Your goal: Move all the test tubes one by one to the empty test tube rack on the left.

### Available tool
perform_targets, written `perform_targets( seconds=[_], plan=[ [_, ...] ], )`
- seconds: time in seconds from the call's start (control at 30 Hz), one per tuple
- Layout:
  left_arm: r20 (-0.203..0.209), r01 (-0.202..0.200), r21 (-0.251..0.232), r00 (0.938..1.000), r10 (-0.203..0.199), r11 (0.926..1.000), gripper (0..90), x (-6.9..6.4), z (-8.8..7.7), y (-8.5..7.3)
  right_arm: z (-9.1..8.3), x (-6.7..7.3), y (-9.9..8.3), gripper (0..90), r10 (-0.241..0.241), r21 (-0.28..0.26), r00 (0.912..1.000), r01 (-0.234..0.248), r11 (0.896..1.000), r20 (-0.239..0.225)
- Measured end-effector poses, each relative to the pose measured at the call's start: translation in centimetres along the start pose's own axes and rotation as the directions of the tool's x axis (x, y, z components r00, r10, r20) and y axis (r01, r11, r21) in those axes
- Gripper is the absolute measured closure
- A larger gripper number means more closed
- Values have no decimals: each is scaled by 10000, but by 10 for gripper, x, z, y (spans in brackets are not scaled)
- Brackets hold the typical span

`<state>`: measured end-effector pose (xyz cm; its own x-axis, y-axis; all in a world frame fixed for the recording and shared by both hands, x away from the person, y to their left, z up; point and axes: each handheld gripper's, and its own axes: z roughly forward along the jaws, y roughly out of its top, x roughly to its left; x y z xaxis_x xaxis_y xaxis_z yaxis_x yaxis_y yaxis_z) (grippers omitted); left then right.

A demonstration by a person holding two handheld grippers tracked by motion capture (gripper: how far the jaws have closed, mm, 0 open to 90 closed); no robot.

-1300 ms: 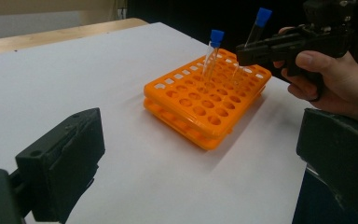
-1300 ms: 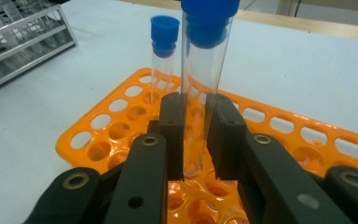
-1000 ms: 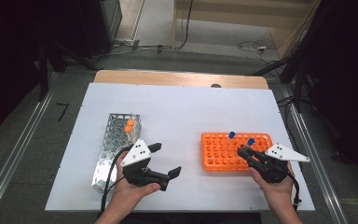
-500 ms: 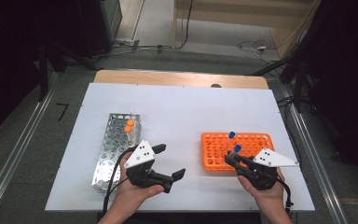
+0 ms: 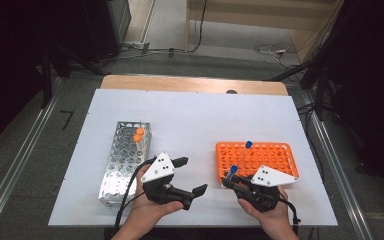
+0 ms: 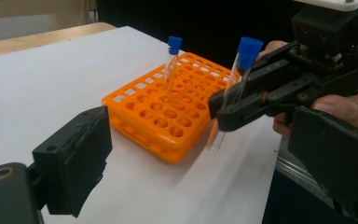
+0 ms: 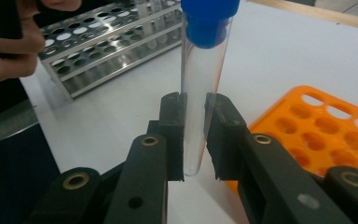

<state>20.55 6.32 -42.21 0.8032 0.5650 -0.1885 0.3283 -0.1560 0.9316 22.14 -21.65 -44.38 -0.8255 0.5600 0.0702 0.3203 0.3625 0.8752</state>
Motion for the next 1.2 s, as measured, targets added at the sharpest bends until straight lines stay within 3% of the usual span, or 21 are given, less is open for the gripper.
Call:
perform_targets(
  seconds=[0.17,0.63,1.0,1.2],
  plan=[
    [312,-222,-24,9993,222,9998,143,-5,4,0,8,11,0,747,-189,196,9992,196,9996,-356],
    [1096,-640,-39,9919,641,9979,460,-17,13,0,18,30,2,747,-456,314,9932,492,9983,-1076],
    [1317,-883,165,9876,854,9960,690,-20,16,-2,19,37,3,747,-634,344,9874,690,9970,-1450],
    [1251,-1075,169,9866,1046,9941,745,-21,16,-1,20,37,3,747,-653,305,9863,707,9970,-1512]
  ],
)
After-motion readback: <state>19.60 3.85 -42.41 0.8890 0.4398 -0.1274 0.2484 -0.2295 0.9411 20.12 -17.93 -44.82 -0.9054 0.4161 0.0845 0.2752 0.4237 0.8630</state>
